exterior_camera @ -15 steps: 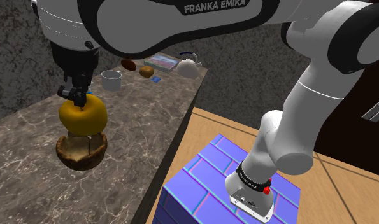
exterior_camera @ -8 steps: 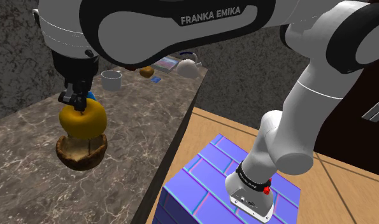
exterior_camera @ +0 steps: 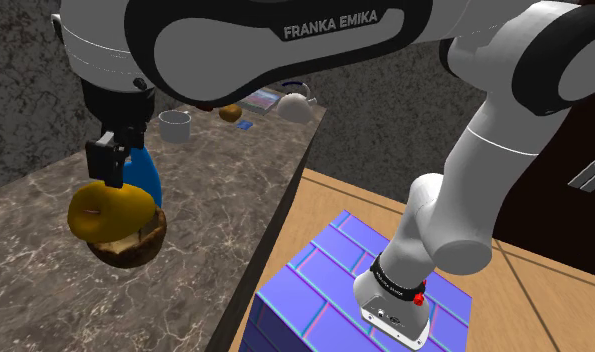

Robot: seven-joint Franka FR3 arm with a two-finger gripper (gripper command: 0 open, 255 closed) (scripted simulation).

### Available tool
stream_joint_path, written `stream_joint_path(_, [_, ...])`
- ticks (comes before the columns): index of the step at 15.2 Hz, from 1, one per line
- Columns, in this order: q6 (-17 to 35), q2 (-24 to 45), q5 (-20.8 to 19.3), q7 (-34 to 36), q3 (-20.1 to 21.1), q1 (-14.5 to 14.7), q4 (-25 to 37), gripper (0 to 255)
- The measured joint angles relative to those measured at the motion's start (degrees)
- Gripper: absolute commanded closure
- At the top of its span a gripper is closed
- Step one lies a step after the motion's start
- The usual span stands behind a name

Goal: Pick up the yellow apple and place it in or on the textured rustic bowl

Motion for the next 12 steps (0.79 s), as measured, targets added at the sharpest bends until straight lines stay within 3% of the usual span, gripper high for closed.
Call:
stream_joint_path(6, [-5.57,-2.19,1.15,-0.81,0.33,0.26,3.59,0])
stream_joint_path(12, [-6.57,-2.06,1.16,-0.78,0.44,0.37,4.63,0])
